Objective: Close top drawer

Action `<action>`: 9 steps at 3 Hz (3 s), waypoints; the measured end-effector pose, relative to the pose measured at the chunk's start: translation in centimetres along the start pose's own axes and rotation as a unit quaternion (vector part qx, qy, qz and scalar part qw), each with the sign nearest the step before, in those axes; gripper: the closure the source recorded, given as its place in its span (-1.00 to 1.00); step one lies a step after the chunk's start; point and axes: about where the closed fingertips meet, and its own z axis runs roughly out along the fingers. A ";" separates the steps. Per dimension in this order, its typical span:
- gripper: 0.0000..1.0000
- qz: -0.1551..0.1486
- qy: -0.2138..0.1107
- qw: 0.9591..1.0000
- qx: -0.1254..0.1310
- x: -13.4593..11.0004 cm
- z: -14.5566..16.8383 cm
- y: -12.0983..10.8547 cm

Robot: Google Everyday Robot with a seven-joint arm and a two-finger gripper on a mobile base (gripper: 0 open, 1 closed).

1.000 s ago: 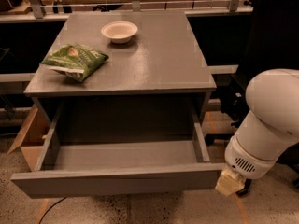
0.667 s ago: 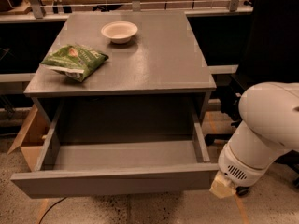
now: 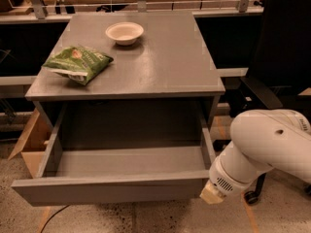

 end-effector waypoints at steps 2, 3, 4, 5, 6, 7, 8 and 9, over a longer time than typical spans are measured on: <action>1.00 -0.029 -0.041 0.999 0.017 -4.5 2.3 -0.5; 1.00 -0.044 -0.058 0.997 0.026 -6.6 2.8 -0.9; 1.00 -0.057 -0.087 0.994 0.047 -9.0 2.8 -1.8; 1.00 -0.057 -0.088 0.993 0.046 -9.1 2.9 -1.8; 1.00 -0.059 -0.110 0.991 0.044 -10.3 3.7 -2.5; 1.00 -0.059 -0.111 0.991 0.044 -10.4 3.7 -2.5; 1.00 -0.044 -0.147 0.987 0.057 -12.0 3.9 -3.4; 1.00 0.001 -0.216 0.974 0.073 -15.1 4.5 -5.0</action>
Offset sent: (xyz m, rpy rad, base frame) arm 0.0521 0.0570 -0.0226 0.0613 -0.1324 0.0653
